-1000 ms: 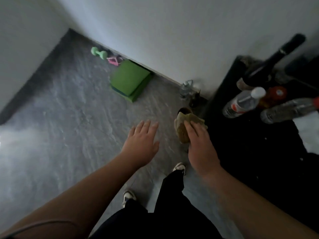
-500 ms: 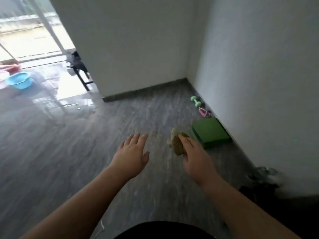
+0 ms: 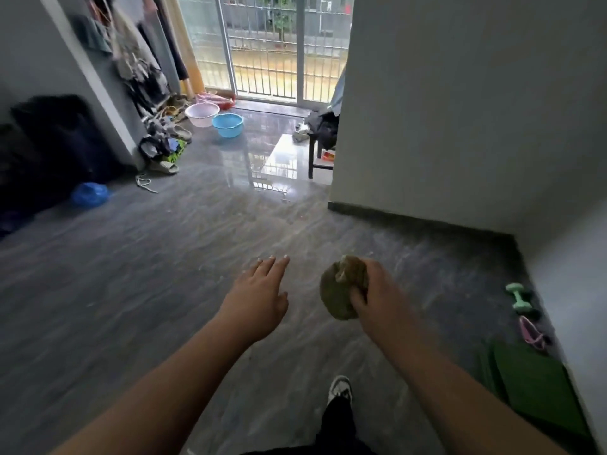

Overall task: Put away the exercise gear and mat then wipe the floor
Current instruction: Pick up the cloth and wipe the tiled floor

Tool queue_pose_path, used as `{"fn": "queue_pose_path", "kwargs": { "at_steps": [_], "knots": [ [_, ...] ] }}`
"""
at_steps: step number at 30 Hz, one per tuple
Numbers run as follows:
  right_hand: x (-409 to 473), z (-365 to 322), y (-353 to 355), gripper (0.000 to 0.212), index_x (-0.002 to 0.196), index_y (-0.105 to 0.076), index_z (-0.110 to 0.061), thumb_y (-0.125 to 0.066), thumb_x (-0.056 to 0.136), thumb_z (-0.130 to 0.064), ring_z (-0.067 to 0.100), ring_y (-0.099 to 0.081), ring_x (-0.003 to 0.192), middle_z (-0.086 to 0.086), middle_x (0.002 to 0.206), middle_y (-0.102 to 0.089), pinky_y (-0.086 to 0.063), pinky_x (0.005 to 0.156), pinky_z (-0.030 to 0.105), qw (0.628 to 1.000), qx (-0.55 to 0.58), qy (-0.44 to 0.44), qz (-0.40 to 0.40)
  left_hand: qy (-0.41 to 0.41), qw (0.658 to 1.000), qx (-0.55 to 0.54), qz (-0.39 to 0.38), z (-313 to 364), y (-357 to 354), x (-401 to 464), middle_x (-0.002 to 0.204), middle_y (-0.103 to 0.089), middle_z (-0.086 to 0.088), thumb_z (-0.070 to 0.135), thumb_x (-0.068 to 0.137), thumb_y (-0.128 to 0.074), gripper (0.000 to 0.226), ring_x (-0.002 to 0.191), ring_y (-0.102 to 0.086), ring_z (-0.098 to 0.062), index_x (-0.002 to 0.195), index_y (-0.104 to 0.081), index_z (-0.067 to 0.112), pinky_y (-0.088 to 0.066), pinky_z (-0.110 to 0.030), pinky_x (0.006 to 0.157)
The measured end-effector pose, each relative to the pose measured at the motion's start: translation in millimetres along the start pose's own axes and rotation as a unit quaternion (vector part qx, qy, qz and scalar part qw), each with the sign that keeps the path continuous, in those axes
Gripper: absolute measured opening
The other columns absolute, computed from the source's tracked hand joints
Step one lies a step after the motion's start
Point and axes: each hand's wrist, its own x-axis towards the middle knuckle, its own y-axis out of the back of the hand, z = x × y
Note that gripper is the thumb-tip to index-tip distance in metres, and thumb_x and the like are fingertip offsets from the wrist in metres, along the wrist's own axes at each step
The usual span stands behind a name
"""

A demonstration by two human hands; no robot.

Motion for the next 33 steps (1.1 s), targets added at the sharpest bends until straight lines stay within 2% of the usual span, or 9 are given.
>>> {"fn": "queue_pose_path", "kwargs": {
  "at_steps": [5,9,12,18,21,24,27,30,33],
  "knots": [
    [101.7,8.4,-17.4,0.036,0.130,-0.044,-0.036,-0.056,0.097,-0.026,0.005,-0.057,0.095,-0.013,0.109,-0.056,-0.043,0.073,0.011,0.998,0.058,0.021,-0.017,0.006,1.000,-0.018,0.006,-23.7,2.9,79.4,0.158,-0.031,0.000,0.039,0.096,-0.047,0.067,0.145,-0.026,-0.024,0.154,-0.015,0.030,-0.026,-0.040,0.118],
    [189.6,16.2,-18.8,0.035,0.125,-0.042,-0.050,-0.054,0.098,-0.033,-0.013,-0.055,0.091,-0.028,0.108,-0.053,-0.041,0.072,0.002,0.991,0.094,0.065,-0.073,0.013,0.998,-0.066,-0.010,-30.5,21.2,164.0,0.155,-0.035,0.001,0.045,0.095,-0.054,0.071,0.139,-0.036,-0.022,0.154,-0.018,0.032,-0.034,-0.036,0.113],
    [253.8,22.3,-18.0,0.028,0.117,-0.040,-0.062,-0.050,0.096,-0.047,-0.010,-0.059,0.090,-0.030,0.106,-0.054,-0.047,0.066,0.006,0.982,0.109,0.081,-0.133,0.024,0.993,-0.114,-0.016,-37.5,33.9,224.7,0.153,-0.038,0.002,0.046,0.091,-0.061,0.073,0.137,-0.041,-0.020,0.152,-0.023,0.033,-0.036,-0.035,0.111],
    [362.4,27.8,-36.2,0.037,0.115,-0.042,-0.052,-0.057,0.097,-0.024,-0.002,-0.062,0.082,-0.022,0.100,-0.058,-0.050,0.063,0.011,0.969,0.122,0.079,-0.200,0.082,0.973,-0.214,0.022,-62.9,40.8,324.1,0.129,-0.057,0.008,0.042,0.082,-0.068,0.057,0.112,-0.058,-0.014,0.131,-0.041,0.046,-0.051,-0.041,0.095],
    [407.5,27.8,-53.0,0.036,0.123,-0.042,-0.039,-0.056,0.098,-0.017,-0.010,-0.060,0.092,-0.019,0.107,-0.059,-0.047,0.072,0.007,0.961,0.157,0.075,-0.216,0.118,0.954,-0.274,0.030,-84.5,44.2,362.6,0.110,-0.061,0.014,0.036,0.079,-0.071,0.047,0.093,-0.063,-0.008,0.112,-0.042,0.055,-0.057,-0.038,0.083],
    [447.8,25.6,-75.7,0.056,0.143,-0.028,-0.036,-0.055,0.098,-0.015,-0.019,-0.055,0.098,-0.026,0.116,-0.049,-0.042,0.079,0.001,0.958,0.160,0.059,-0.232,0.144,0.942,-0.299,0.048,-108.1,46.9,398.7,0.094,-0.060,0.013,0.021,0.082,-0.072,0.041,0.080,-0.060,-0.008,0.104,-0.045,0.041,-0.050,-0.024,0.071],
    [502.4,22.5,-107.3,0.079,0.150,-0.019,-0.049,-0.062,0.091,-0.020,-0.003,-0.055,0.113,-0.015,0.128,-0.052,-0.045,0.094,0.015,0.955,0.130,0.074,-0.258,0.160,0.941,-0.296,0.049,-146.5,52.1,439.4,0.084,-0.060,0.011,0.026,0.079,-0.068,0.033,0.078,-0.060,-0.011,0.092,-0.047,0.046,-0.051,-0.034,0.070],
    [566.0,12.5,-140.1,0.060,0.135,-0.042,-0.048,-0.065,0.085,-0.024,0.002,-0.057,0.111,-0.007,0.126,-0.057,-0.051,0.093,0.027,0.956,0.129,0.075,-0.254,0.164,0.938,-0.301,0.045,-195.5,65.3,486.8,0.086,-0.060,0.011,0.021,0.081,-0.069,0.033,0.081,-0.060,-0.012,0.089,-0.049,0.046,-0.050,-0.033,0.072],
    [626.2,-3.6,-165.8,0.040,0.110,-0.052,-0.040,-0.070,0.084,-0.016,0.003,-0.062,0.095,-0.006,0.106,-0.063,-0.049,0.079,0.018,0.957,0.144,0.028,-0.251,0.154,0.949,-0.275,0.030,-242.2,83.9,532.9,0.087,-0.059,0.011,0.020,0.086,-0.068,0.021,0.083,-0.057,-0.012,0.093,-0.055,0.035,-0.045,-0.029,0.072]
  ]
}}
